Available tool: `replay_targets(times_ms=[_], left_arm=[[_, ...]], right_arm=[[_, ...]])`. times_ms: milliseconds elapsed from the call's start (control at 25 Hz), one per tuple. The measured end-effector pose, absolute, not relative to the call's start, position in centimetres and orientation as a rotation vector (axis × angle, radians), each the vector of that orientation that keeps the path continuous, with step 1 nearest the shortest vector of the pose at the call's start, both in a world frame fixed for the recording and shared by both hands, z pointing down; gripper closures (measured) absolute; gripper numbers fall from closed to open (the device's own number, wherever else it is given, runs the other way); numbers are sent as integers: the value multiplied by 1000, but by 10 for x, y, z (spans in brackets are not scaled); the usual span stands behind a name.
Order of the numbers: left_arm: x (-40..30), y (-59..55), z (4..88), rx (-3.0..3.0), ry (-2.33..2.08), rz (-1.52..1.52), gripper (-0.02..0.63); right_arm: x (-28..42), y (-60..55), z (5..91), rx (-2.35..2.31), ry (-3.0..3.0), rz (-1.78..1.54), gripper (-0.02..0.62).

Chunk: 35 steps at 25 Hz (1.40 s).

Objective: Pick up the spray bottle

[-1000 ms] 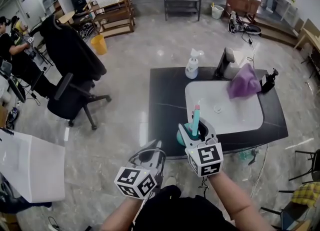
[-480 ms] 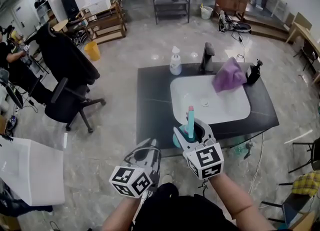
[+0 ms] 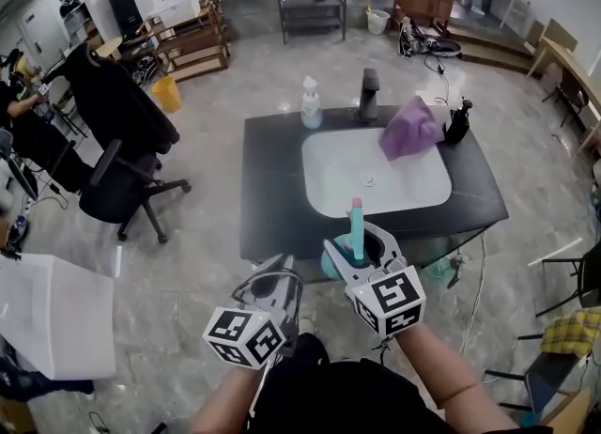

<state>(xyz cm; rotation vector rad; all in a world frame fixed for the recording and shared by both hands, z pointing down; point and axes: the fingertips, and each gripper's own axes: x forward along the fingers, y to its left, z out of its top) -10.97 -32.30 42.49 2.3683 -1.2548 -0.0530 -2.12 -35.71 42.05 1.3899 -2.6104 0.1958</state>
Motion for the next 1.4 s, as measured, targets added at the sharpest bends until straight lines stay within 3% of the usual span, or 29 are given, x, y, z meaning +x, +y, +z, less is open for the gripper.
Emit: replay_targets(times_ms=[720,1400], left_arm=[[-58,-236,428,2455,-1207,33,598],[-57,-185,420,2481,-1279,23,597]], right_arm=[[18,-250,432,1344,-2636,297,402],[30,-188,433,1333,-2656,312,402]])
